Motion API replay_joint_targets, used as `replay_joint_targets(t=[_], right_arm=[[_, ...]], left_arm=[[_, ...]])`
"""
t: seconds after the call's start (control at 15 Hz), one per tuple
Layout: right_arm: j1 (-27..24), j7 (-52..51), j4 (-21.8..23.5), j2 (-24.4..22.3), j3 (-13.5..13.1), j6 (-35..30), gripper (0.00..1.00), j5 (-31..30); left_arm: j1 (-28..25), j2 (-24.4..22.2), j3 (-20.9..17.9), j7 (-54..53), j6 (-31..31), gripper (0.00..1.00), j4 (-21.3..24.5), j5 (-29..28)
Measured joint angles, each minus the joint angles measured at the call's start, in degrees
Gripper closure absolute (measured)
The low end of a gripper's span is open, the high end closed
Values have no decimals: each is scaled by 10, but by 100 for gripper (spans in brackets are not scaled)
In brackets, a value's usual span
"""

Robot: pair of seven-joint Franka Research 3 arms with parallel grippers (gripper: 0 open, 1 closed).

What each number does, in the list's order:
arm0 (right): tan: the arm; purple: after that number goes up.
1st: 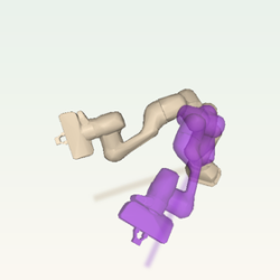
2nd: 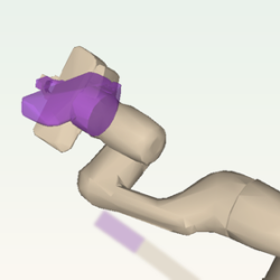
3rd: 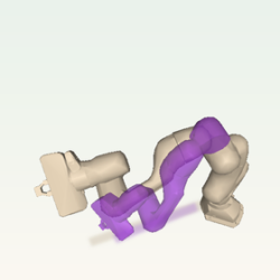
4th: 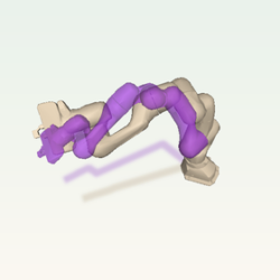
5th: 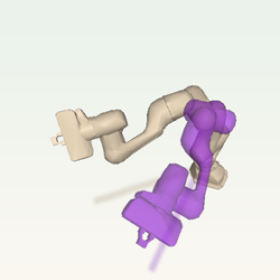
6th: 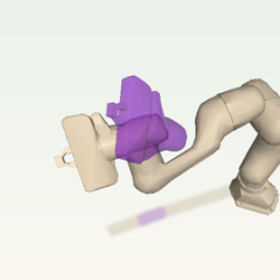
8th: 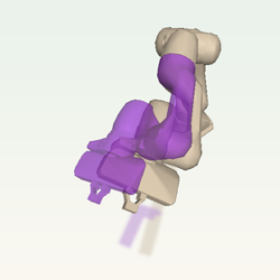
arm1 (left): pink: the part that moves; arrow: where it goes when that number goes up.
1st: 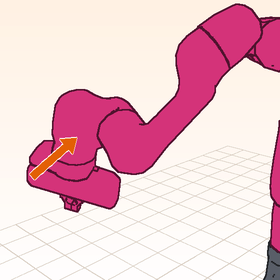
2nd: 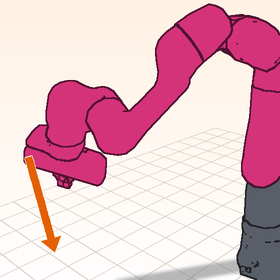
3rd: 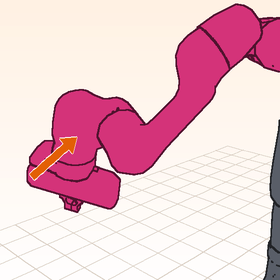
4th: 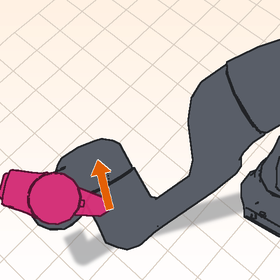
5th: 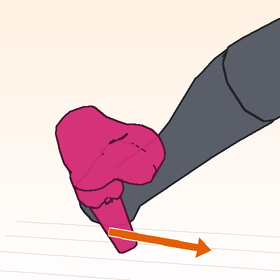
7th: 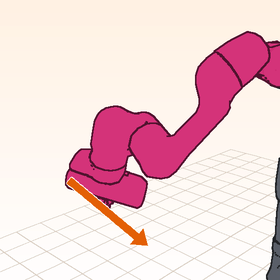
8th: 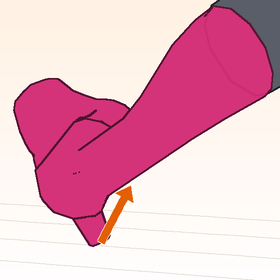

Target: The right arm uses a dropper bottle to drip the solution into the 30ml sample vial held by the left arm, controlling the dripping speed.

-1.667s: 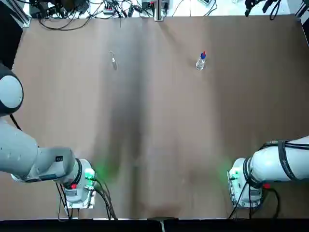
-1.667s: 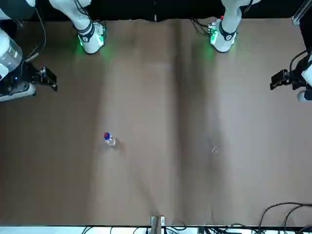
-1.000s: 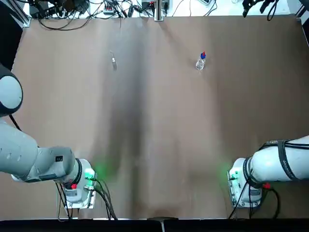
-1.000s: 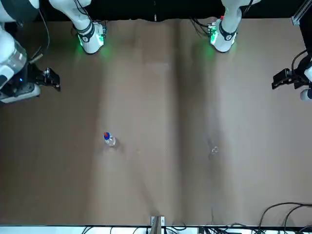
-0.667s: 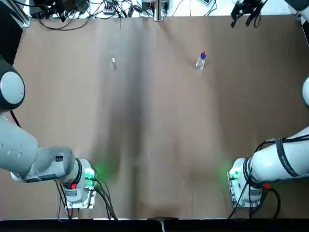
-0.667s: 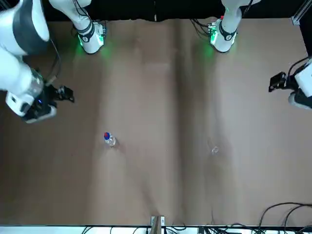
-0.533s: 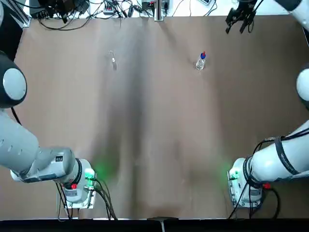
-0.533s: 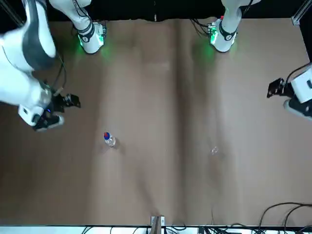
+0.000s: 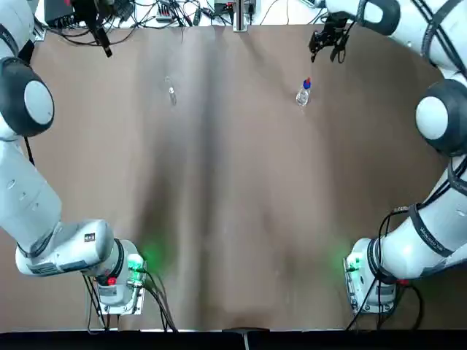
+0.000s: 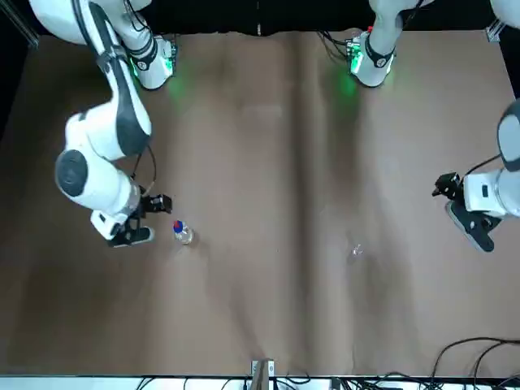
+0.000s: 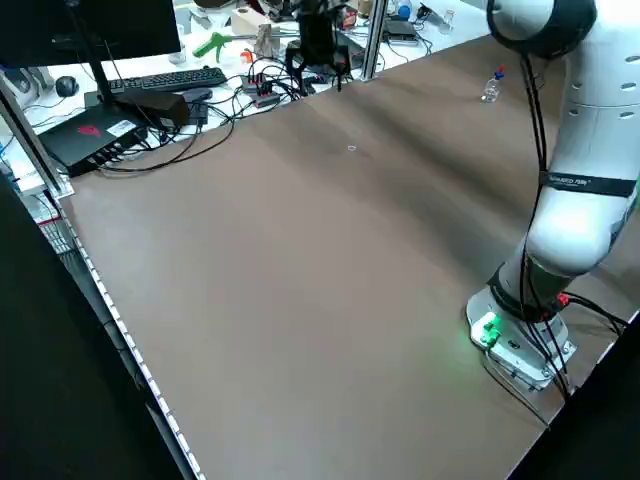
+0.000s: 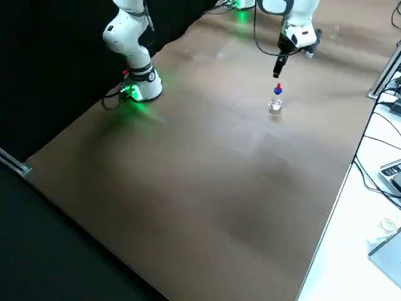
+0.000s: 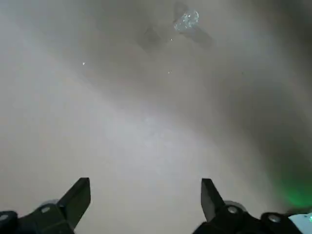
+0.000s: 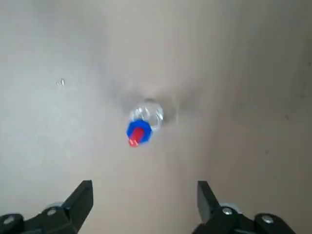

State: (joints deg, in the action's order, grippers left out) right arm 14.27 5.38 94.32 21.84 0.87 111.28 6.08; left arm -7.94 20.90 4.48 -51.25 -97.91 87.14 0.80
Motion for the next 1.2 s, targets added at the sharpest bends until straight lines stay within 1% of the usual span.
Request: replay_joint_targets(t=[0.07, 0.13, 0.2, 0.27, 0.33, 0.4, 0.47, 0.53, 0.67, 0.73, 0.8, 1.0, 1.07, 1.2], right_arm=[[6, 7, -2, 10, 0, 14, 7, -6], [11, 13, -4, 19, 0, 22, 14, -8], [13, 15, -5, 26, 0, 27, 14, -8], [13, 17, -6, 32, 0, 32, 20, -8], [13, 18, -6, 38, -1, 39, 22, -8], [13, 18, -6, 44, -1, 46, 24, -8], [13, 20, -6, 50, -1, 51, 30, -8], [13, 20, -6, 55, -1, 53, 30, -8], [13, 20, -4, 60, -1, 53, 38, -7], [13, 20, -3, 61, -1, 54, 39, -7], [13, 21, -2, 63, -1, 55, 43, -7], [14, 21, 0, 73, -1, 56, 45, -7], [14, 21, 0, 76, 0, 57, 48, -7], [16, 21, 0, 81, 0, 58, 52, -7]], left_arm=[[-15, 12, 0, -27, -9, 0, 0, 23], [-29, 24, 0, -47, -14, 0, 0, 53], [-42, 36, 0, -60, -21, 0, 0, 81], [-50, 49, 0, -67, -34, 0, 0, 99], [-53, 61, 0, -72, -55, 0, 0, 108], [-54, 73, 2, -85, -79, 0, 0, 112], [-52, 81, 4, -118, -100, 0, -1, 114], [-48, 85, 7, -156, -121, 0, -1, 118], [-43, 91, 14, -214, -157, 0, -1, 134], [-41, 96, 20, -232, -171, 0, -1, 139], [-40, 103, 27, -250, -182, 0, -1, 140], [-39, 122, 43, -314, -203, 0, -1, 142], [-39, 127, 46, -333, -205, 0, -1, 143], [-40, 135, 52, -371, -205, 0, -1, 150]])
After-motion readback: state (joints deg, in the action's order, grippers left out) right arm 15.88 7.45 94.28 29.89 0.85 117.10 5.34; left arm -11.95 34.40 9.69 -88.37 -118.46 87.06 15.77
